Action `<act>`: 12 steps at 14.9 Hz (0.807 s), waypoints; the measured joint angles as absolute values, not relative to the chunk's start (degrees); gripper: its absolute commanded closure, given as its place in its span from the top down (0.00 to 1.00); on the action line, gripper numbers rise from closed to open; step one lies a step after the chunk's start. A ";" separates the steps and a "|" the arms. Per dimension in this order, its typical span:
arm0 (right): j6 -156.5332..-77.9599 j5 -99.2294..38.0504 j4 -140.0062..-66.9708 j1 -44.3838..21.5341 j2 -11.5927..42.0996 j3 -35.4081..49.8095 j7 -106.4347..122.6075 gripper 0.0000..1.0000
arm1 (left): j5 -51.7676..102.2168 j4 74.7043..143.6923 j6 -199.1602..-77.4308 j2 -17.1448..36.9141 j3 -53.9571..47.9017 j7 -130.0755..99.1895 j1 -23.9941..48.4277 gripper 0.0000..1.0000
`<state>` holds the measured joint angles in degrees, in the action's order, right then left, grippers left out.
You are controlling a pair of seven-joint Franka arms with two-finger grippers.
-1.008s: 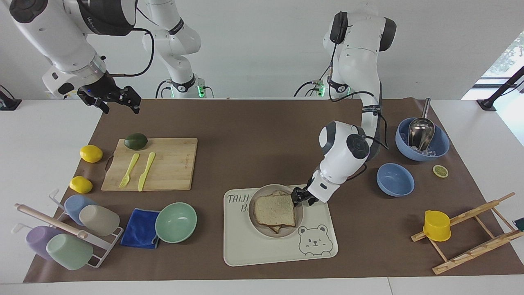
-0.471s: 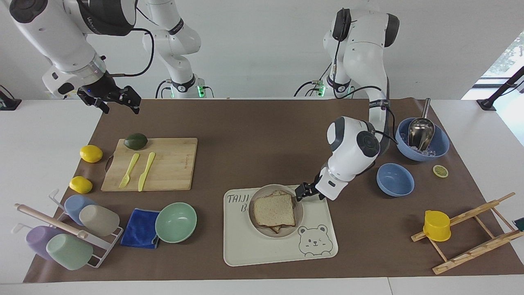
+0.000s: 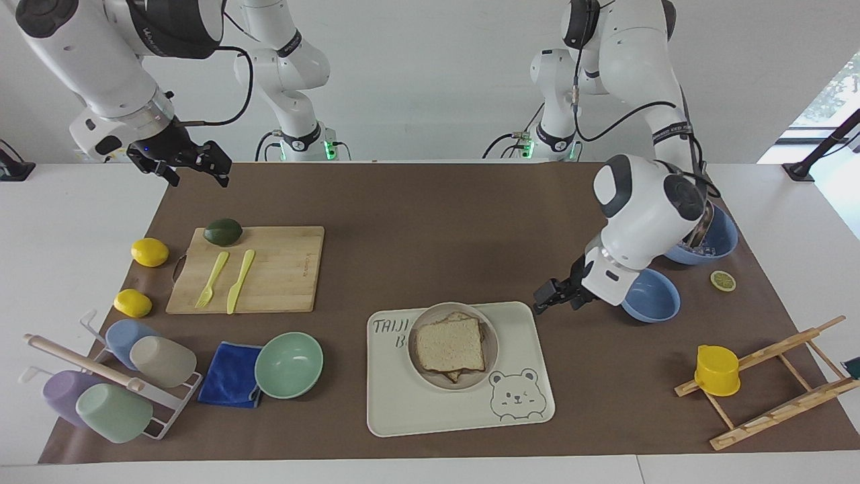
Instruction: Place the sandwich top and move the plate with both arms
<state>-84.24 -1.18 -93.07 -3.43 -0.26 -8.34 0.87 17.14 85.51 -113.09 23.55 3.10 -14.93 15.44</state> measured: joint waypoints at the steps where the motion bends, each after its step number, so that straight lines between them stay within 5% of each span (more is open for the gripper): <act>1: -84.24 -1.18 -93.07 -3.43 -0.26 -8.34 0.87 1.00 | 15.48 85.53 -111.16 21.76 4.30 -14.93 15.18 1.00; 12: -84.24 -1.18 -93.07 -3.43 -0.26 -8.34 0.87 1.00 | 4.84 85.82 -91.85 5.38 11.95 -14.56 14.89 1.00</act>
<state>-84.24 -1.18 -93.07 -3.43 -0.26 -8.34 0.87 4.84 85.82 -91.85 5.38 11.95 -14.56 14.89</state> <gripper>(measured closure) 0.000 0.000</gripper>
